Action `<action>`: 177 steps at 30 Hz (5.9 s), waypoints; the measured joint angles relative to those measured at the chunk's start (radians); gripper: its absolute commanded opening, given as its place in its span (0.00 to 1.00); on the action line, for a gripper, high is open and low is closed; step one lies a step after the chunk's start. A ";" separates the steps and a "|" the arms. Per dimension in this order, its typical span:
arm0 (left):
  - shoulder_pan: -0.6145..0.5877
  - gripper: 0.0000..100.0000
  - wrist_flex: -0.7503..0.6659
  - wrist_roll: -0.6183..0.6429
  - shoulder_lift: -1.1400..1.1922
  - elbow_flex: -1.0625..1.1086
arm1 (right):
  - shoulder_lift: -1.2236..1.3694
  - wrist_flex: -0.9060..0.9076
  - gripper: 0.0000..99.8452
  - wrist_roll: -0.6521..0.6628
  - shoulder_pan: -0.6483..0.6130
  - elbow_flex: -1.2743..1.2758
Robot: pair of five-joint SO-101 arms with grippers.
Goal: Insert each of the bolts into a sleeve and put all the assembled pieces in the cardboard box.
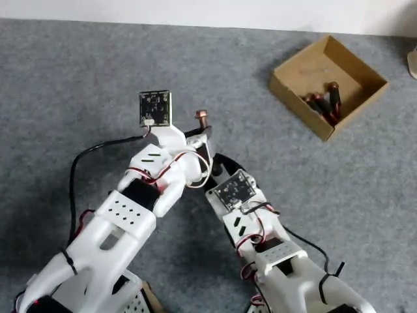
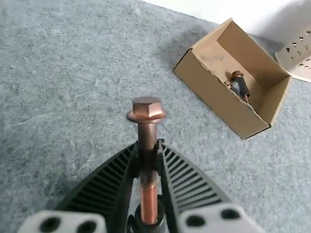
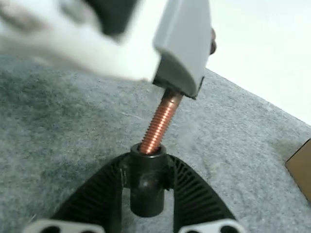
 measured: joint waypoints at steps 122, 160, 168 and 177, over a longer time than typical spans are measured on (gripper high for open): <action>-0.152 0.29 0.107 -0.118 0.334 -0.184 | 0.347 1.017 0.00 -0.183 0.640 -0.956; -0.238 0.29 0.101 -0.127 0.362 -0.230 | 1.447 1.350 0.00 -0.054 0.723 -2.344; -0.238 0.29 0.101 -0.127 0.362 -0.230 | 1.579 1.350 0.00 -0.051 0.732 -2.444; -0.238 0.29 0.101 -0.127 0.362 -0.230 | 1.596 1.432 0.01 -0.051 0.733 -2.457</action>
